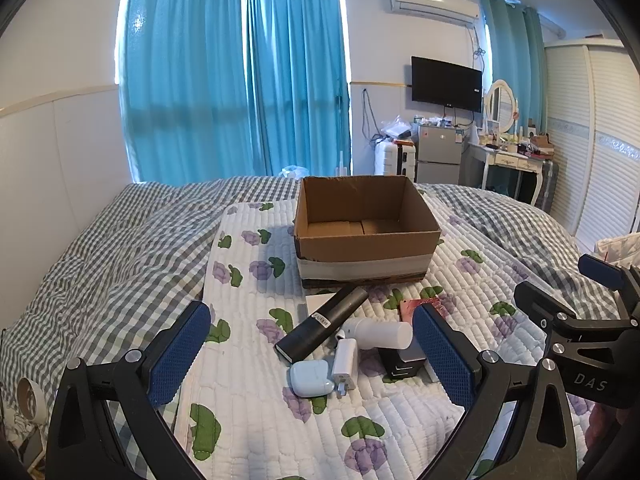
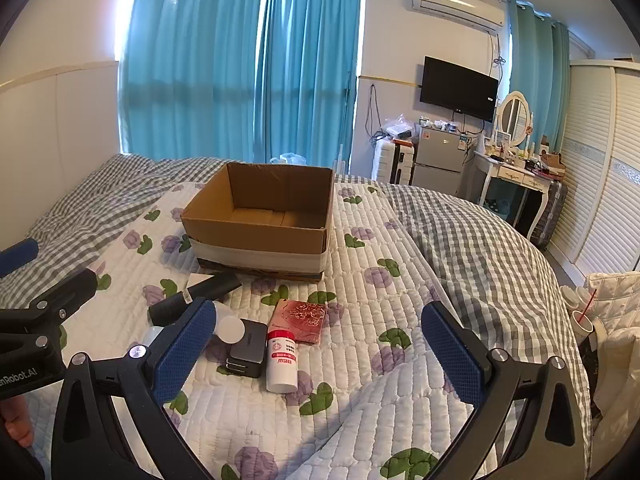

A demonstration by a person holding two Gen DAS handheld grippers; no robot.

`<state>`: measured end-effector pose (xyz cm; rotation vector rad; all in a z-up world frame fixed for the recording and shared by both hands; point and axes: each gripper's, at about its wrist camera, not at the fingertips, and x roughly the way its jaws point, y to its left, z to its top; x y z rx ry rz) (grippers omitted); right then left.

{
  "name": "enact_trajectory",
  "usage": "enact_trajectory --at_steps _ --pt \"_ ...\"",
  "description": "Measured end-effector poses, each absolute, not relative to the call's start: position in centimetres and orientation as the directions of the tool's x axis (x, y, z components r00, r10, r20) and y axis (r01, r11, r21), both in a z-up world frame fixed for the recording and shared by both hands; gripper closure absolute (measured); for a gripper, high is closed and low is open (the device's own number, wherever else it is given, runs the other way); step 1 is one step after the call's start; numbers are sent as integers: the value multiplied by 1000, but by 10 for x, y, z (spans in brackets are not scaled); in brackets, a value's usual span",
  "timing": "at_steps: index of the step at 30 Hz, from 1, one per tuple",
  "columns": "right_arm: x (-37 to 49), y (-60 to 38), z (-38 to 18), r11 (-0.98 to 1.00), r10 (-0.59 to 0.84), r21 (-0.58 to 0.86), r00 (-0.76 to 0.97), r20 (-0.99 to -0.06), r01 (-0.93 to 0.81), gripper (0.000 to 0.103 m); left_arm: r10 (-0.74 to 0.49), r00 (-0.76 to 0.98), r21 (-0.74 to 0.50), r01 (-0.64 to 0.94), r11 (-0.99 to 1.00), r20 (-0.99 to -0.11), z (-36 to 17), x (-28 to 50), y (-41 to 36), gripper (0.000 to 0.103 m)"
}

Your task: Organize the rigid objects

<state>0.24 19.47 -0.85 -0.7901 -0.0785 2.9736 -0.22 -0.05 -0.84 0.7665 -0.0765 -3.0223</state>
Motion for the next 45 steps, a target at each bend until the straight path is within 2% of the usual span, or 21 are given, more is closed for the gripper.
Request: enact_trajectory --at_steps 39,45 --pt "5 192 -10 -998 65 -52 -862 -502 -44 0 -37 -876 31 25 -999 -482 -3 2 -1 0" --pt "1 193 -1 -997 75 -68 -849 -524 -47 0 -74 -846 26 71 -997 -529 -1 -14 -10 0"
